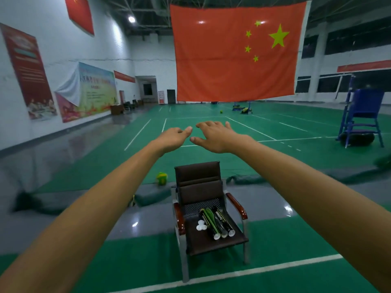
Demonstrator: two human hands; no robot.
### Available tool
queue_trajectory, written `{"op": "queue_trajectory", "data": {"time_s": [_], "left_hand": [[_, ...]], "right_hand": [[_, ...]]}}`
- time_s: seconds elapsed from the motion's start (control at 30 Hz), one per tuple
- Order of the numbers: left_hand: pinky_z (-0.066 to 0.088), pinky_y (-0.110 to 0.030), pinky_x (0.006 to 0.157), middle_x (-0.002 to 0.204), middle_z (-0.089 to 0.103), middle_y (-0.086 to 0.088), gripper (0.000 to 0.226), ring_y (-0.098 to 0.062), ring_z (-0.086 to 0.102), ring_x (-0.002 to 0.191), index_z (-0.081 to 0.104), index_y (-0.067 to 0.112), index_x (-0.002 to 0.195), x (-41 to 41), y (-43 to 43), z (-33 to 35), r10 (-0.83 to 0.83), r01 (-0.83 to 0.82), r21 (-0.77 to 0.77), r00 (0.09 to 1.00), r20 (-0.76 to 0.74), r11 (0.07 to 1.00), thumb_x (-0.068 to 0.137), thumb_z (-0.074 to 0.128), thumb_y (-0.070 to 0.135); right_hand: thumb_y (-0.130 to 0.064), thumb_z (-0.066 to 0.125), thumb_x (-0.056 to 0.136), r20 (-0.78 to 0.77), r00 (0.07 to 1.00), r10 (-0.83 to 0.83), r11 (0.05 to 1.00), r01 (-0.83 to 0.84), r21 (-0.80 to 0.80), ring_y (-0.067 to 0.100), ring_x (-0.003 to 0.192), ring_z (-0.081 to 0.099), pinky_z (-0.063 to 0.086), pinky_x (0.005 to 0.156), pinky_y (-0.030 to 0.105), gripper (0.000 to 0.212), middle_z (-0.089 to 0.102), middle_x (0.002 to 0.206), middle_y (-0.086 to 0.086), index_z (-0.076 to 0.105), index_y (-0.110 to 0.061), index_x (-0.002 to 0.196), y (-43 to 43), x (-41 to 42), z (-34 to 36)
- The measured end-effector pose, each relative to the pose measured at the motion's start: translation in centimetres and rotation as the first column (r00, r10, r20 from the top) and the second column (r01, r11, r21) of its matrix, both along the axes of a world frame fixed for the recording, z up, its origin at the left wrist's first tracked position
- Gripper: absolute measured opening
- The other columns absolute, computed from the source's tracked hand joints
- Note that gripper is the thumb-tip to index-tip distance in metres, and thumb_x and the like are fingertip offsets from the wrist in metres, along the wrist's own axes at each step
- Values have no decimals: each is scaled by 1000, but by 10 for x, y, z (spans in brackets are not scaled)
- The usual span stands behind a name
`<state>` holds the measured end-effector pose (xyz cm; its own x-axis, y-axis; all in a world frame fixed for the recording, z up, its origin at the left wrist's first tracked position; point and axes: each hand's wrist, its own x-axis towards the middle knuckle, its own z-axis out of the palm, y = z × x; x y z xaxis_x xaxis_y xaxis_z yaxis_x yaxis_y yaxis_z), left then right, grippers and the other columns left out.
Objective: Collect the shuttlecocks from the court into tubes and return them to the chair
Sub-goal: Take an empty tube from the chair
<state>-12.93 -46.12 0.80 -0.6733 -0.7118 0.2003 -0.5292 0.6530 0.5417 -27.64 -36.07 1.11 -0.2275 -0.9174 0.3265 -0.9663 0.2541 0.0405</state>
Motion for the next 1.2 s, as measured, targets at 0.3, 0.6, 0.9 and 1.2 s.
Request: {"op": "queue_trajectory", "data": {"time_s": [0.3,0.6,0.9,1.2], "left_hand": [[40,-45,114,156,46,-15,74,-33,47,139,47,8,151,-54,-94,-36,107,-108,18,992,61,994,106,29,64],[32,-48,121,164,35,-15,78,-34,37,149,39,9,157,-122,-247,-65,101,-109,97,991,85,989,104,27,66],[26,-45,122,167,27,-16,73,-34,30,153,37,8,158,-202,-389,-81,29,-61,222,989,146,973,107,29,59],[32,-41,118,162,37,-20,70,-34,39,147,42,0,153,-309,-468,-138,-38,-24,292,978,206,956,108,39,54]], "right_hand": [[-76,24,95,56,997,52,998,-54,44,37,150,26,13,117,67,84,28,164,12,24,-21,158,-108,-71,-24],[-74,24,96,65,995,72,993,-77,90,37,150,25,10,118,68,82,26,164,12,22,-21,159,-266,-146,-62],[-72,27,98,101,994,45,988,-60,145,35,152,22,8,119,67,79,25,165,11,23,-21,158,-396,-221,-97],[-73,28,97,169,985,-22,974,-17,225,36,150,24,10,118,67,81,26,165,11,23,-21,159,-471,-319,-146]]}}
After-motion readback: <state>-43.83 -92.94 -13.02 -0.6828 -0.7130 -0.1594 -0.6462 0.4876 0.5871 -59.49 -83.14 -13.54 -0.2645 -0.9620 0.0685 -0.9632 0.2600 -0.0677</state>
